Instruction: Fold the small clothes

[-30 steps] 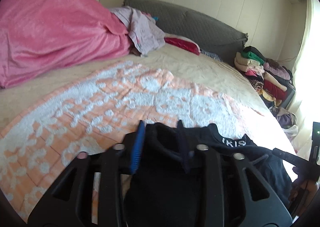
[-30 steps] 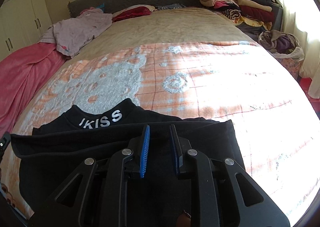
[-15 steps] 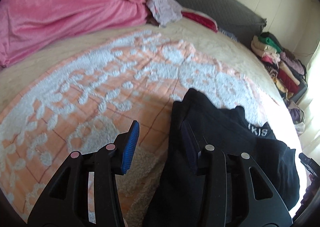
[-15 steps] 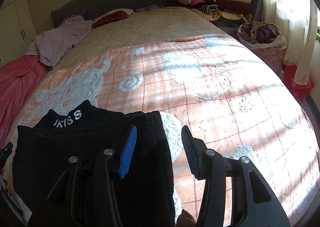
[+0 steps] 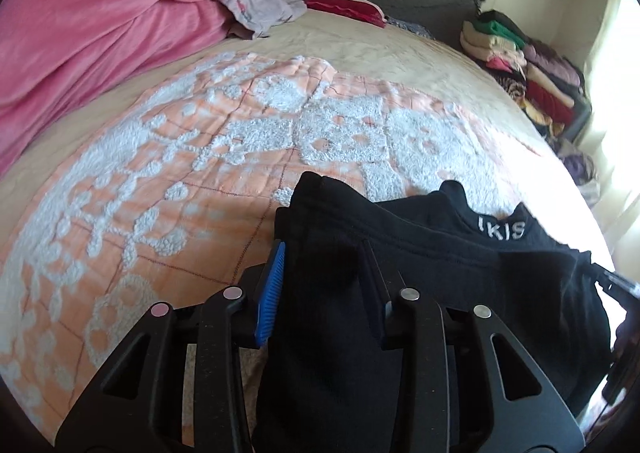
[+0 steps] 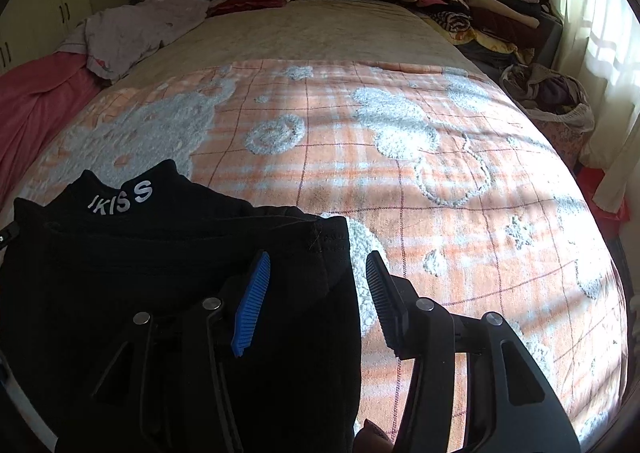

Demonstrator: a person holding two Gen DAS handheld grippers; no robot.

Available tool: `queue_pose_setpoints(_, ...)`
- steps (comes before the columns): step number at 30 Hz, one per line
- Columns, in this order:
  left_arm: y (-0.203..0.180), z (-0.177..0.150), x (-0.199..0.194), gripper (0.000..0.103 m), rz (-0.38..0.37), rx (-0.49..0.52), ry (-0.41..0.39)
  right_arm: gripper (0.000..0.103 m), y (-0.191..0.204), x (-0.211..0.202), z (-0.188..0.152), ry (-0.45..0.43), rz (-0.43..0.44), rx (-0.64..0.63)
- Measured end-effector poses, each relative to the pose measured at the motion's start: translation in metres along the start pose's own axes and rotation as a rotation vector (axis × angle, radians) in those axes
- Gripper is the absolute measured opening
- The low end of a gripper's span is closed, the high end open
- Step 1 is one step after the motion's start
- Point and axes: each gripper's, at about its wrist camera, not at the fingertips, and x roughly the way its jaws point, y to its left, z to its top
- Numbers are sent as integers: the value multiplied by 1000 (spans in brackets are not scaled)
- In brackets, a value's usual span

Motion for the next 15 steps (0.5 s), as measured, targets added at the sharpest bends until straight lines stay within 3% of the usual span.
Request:
queue_pose_setpoints(2,1,0,1,12,-25,8,4,17,2,1,-1,-7,11,0)
queue_pose_setpoints(3,2,-1,1,7,-37,9,9,15,2,1,-1,-11,19,2)
queue_pose_setpoints(8,6,2,-9,4,-79,19,-3,11,0,-16,3,-66,41,22)
queue_pose_setpoints(15,29,13,-28,3,-126,-88,-75,11,-17,-45,24,-145,113,86)
